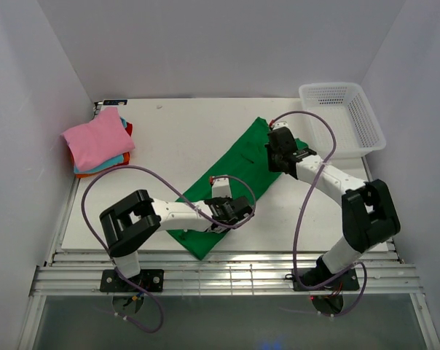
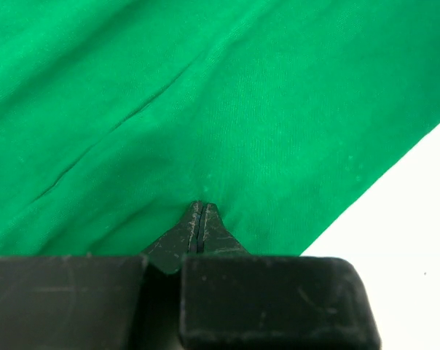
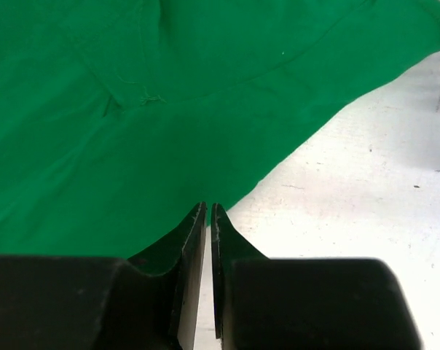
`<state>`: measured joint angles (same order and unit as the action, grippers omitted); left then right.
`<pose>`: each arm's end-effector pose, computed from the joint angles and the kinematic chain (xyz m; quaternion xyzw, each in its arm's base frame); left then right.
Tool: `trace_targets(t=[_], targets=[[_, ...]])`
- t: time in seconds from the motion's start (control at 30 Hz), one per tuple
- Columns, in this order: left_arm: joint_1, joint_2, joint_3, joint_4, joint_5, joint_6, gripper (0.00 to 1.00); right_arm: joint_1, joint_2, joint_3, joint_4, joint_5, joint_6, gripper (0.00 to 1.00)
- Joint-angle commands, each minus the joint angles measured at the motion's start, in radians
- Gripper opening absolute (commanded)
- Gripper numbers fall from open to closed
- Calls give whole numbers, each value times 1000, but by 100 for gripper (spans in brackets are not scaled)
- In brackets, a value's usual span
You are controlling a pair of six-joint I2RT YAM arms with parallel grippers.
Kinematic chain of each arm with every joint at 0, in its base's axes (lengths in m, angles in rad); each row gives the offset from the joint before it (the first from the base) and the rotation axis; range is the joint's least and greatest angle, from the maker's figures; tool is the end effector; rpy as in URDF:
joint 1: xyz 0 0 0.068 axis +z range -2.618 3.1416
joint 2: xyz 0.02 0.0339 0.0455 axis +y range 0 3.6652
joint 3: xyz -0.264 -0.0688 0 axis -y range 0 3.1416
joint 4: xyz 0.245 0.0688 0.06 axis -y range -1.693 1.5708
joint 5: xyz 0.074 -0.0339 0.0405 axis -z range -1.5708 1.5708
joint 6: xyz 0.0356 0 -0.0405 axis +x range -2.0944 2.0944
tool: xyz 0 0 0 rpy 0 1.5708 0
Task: Fold and stack the t-shirts
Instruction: Fold the tshirt
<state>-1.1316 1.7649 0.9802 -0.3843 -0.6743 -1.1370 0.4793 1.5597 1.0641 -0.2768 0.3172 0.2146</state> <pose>0.1589 -0.2861 0.1482 -0.0685 0.9245 -0.0336 0.3734 0.3053 0.1462 0.2385 -0.0592 0.9100 -0.0063 0.4104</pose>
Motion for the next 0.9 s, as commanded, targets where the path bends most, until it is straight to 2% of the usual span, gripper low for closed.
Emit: trace_targets(t=[0.0, 0.23, 0.5, 0.87], targets=[[-30, 5, 23, -108, -18, -59, 0, 1, 118, 94, 27, 63, 9, 12], [-60, -74, -8, -111, -5, -78, 0, -2, 304, 232, 10, 120, -1, 9], [-71, -142, -14, -123, -15, -67, 0, -8, 402, 318, -7, 122, -23, 9], [-82, -127, -15, -134, -19, -73, 0, -10, 533, 404, -45, 62, -24, 8]])
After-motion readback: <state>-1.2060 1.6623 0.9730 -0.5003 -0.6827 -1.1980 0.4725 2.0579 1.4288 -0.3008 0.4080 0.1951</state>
